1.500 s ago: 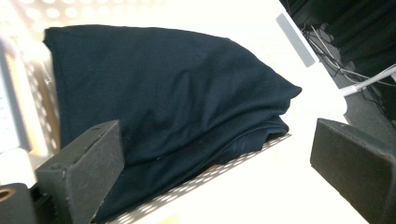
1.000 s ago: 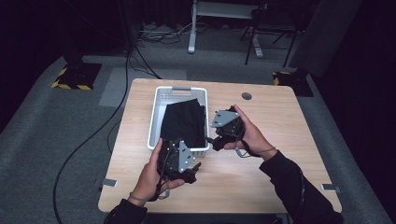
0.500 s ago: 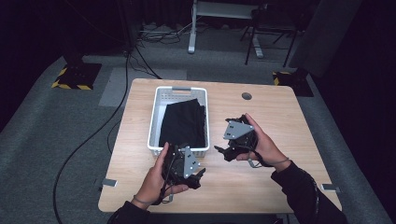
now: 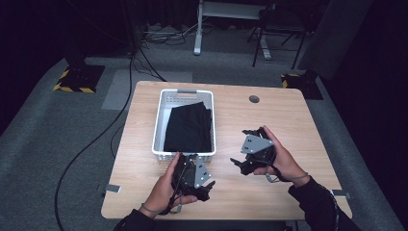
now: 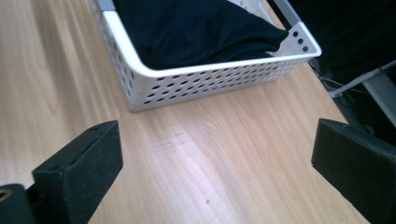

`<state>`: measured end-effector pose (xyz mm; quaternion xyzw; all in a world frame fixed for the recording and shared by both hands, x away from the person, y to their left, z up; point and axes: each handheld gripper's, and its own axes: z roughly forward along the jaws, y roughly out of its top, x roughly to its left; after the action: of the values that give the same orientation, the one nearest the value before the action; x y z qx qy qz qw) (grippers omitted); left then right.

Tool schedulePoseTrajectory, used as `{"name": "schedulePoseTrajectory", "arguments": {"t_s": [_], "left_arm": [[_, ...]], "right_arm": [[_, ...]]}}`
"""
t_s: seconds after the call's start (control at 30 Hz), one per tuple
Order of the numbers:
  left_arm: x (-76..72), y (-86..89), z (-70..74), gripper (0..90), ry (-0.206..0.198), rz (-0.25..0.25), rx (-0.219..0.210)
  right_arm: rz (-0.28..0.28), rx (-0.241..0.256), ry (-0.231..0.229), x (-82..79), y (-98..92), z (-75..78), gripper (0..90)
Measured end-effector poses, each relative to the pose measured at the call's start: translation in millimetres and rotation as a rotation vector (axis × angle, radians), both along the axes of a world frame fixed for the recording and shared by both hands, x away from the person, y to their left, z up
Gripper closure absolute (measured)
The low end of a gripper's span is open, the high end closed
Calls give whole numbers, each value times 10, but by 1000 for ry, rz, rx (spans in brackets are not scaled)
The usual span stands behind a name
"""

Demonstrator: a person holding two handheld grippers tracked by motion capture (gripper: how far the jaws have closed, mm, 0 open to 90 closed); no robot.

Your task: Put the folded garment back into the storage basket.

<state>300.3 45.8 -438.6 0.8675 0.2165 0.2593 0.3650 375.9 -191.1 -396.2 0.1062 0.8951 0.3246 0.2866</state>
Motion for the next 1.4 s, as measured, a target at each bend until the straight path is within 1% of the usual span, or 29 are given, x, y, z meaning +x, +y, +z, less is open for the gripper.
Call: {"name": "schedulePoseTrajectory", "arguments": {"t_s": [0.07,0.13,0.23,0.3,0.4,0.53,0.63,0.7,0.87,0.93,1.0,1.03,1.13,1.2,1.37,1.4], "left_arm": [[-5,-7,-18,22,7,-9,5],[-5,-11,-40,22,19,-16,-2],[-1,-19,-79,23,29,-26,5],[5,-23,-103,23,36,-30,11],[23,-32,-139,23,44,-37,19],[45,-43,-194,23,57,-47,36],[61,-47,-229,23,70,-58,40],[80,-53,-260,23,80,-67,40],[121,-83,-339,24,101,-80,59],[137,-90,-371,24,113,-82,49],[151,-97,-398,24,126,-79,47],[158,-99,-411,26,125,-78,48],[171,-104,-440,31,152,-75,24],[178,-106,-459,33,158,-79,23],[192,-101,-512,34,183,-90,31],[193,-101,-525,34,188,-91,27]], "right_arm": [[3,18,16,-37,-47,-22,20],[-2,32,23,-75,-94,-43,21],[-8,33,27,-127,-158,-91,21],[-15,35,36,-160,-204,-122,21],[-11,50,58,-212,-277,-155,21],[-21,44,54,-284,-352,-202,20],[-30,33,56,-323,-397,-259,21],[-43,26,52,-338,-432,-296,21],[-78,28,65,-354,-549,-377,20],[-93,25,70,-361,-599,-418,21],[-97,23,84,-368,-649,-464,20],[-99,20,86,-373,-673,-489,19],[-124,9,88,-382,-755,-563,17],[-139,19,104,-387,-820,-606,17],[-196,17,108,-394,-988,-706,18],[-205,20,110,-399,-1022,-726,18]]}}
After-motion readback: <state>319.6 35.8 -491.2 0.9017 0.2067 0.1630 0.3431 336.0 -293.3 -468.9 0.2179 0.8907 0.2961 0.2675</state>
